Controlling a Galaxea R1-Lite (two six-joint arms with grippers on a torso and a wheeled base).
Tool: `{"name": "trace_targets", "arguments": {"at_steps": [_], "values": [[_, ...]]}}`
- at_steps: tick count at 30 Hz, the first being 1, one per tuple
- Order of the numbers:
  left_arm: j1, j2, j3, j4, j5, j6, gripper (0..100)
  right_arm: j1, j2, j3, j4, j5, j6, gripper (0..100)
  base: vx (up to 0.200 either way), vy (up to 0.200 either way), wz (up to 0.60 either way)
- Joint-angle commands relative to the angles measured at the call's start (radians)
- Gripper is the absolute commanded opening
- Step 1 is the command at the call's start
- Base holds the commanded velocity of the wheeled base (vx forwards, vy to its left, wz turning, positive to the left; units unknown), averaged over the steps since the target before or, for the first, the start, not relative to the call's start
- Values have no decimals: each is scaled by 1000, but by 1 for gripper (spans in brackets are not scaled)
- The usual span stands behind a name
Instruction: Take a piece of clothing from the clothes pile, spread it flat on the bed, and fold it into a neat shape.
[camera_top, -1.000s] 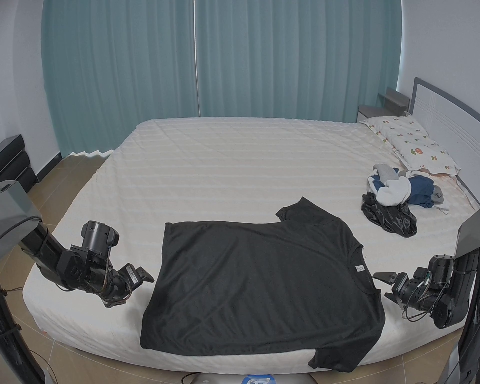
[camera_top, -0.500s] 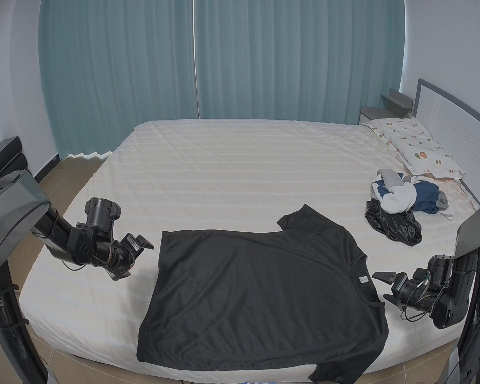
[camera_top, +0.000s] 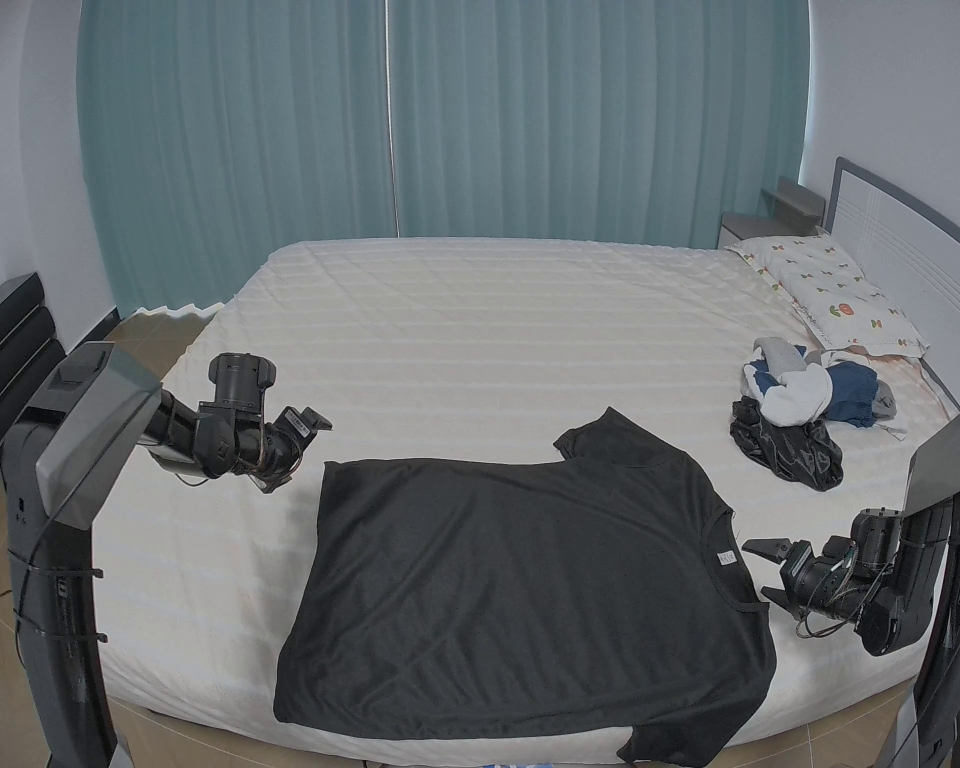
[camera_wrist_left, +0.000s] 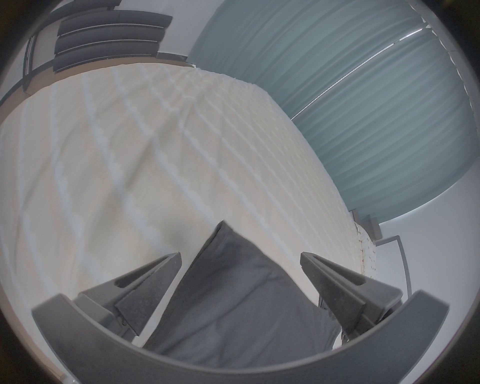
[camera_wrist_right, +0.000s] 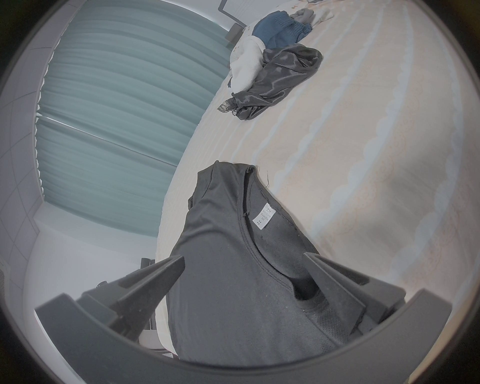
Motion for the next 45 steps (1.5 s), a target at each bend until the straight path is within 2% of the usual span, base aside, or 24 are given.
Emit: {"name": "trace_targets", "arguments": {"at_steps": [1,6,28,29,34,37,45], "values": [[-5,244,-285,55,-2,3,100,9,42,-17,-12,-6,12,100,0,0,0],[-2,312,-398,89,-1,6,100,15,44,-17,-12,-7,12,100,0,0,0],[-8,395,-503,94,15,22,100,24,46,-17,-12,-9,12,100,0,0,0],[-8,399,-503,94,18,34,0,26,46,-17,-12,-9,12,100,0,0,0],[-8,409,-518,94,47,38,0,26,46,-17,-12,-9,12,100,0,0,0],[-8,425,-547,94,96,38,0,26,46,-16,-12,-9,12,100,0,0,0],[0,430,-576,82,136,32,0,26,46,-16,-12,-9,12,100,0,0,0]]}}
